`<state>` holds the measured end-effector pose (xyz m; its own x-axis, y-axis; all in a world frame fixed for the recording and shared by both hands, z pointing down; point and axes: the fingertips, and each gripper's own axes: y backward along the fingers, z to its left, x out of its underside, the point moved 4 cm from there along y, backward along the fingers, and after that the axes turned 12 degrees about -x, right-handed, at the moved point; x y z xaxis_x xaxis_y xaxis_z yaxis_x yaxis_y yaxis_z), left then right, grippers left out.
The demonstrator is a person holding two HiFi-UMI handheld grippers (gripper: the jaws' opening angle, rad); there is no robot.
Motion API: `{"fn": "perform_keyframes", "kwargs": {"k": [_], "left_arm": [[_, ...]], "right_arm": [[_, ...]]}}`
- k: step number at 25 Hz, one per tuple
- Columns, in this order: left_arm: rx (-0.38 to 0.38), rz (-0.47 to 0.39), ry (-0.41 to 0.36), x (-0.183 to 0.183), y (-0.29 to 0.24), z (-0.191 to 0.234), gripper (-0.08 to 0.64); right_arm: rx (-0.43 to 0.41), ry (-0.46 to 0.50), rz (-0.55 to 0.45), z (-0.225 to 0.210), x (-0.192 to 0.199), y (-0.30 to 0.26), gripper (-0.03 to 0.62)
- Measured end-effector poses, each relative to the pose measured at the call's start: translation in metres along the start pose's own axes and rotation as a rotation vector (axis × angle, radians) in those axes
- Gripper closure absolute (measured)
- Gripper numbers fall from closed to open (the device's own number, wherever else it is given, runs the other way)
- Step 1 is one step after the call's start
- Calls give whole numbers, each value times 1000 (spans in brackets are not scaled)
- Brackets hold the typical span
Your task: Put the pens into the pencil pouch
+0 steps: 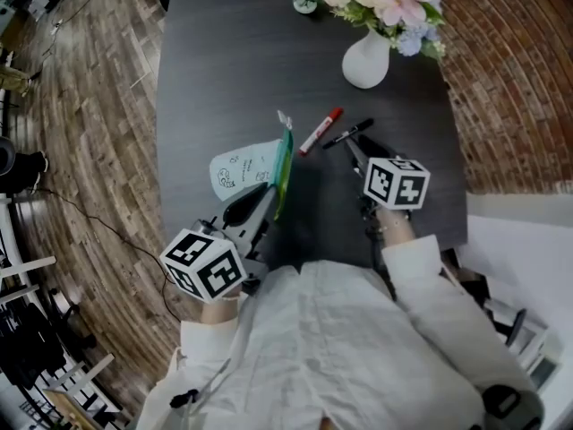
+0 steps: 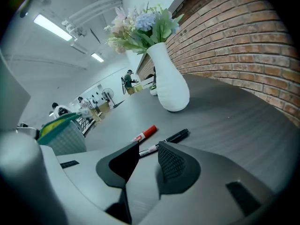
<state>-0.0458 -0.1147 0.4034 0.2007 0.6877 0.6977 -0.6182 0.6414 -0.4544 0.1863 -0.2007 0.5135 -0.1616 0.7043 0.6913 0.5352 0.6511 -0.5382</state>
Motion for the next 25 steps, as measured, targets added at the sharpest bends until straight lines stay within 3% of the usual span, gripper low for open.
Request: {"fn": "perform_keyframes", "kwargs": {"k": [8,12,19,25], "left_arm": [[201,-75,232,-14,9,-25,520],[244,-96,338,-12,11,-21,520],[272,-106,414,-1,11,-14,520],[274,-95,423,3,9,-13,520]], "right_arm": [[10,1,0,-5,1,1,485],[35,-3,8,-9,2,0,485],[95,4,20,-32,-12,-8,477],[98,-26,60,-49,-26,-23,465]]}}
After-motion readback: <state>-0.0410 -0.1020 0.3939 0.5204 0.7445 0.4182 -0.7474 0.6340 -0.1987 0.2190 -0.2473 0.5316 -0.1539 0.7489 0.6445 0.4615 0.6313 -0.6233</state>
